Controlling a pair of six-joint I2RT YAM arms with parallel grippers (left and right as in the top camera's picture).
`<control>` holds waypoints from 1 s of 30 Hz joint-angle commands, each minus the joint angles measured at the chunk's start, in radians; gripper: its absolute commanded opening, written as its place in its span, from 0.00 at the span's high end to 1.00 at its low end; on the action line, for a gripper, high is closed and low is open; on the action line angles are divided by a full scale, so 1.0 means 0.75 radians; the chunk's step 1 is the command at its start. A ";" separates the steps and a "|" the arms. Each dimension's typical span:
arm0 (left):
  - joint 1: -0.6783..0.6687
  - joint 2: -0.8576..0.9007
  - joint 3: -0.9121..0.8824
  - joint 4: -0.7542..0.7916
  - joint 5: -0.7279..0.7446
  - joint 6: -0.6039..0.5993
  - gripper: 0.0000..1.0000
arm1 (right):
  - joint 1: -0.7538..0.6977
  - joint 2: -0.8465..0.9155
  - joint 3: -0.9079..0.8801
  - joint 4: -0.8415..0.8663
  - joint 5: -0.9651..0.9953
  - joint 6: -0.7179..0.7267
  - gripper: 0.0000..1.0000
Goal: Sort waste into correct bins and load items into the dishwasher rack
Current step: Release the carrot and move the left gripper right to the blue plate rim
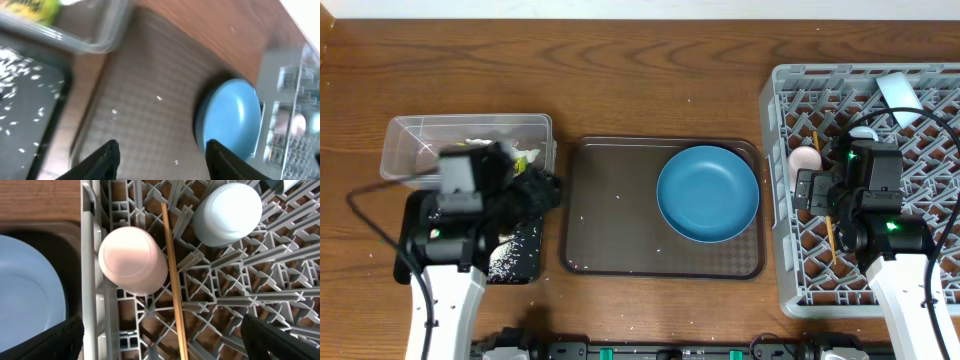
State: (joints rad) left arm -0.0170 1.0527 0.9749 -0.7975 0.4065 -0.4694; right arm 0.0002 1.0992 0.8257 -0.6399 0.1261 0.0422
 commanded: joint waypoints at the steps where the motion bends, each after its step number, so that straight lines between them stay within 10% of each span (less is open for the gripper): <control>1: -0.190 0.071 0.174 -0.077 -0.199 0.026 0.42 | -0.009 -0.011 0.023 -0.001 -0.004 0.017 0.01; 13: -0.755 0.502 0.229 0.104 -0.435 -0.120 0.41 | -0.009 -0.011 0.023 -0.001 -0.004 0.017 0.01; 30: -0.815 0.999 0.229 0.278 -0.443 -0.230 0.41 | -0.009 -0.011 0.023 -0.001 -0.004 0.017 0.01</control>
State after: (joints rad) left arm -0.6250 1.7805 1.1389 -0.5938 0.0898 -0.6132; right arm 0.0002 1.0992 0.8257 -0.6392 0.1261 0.0422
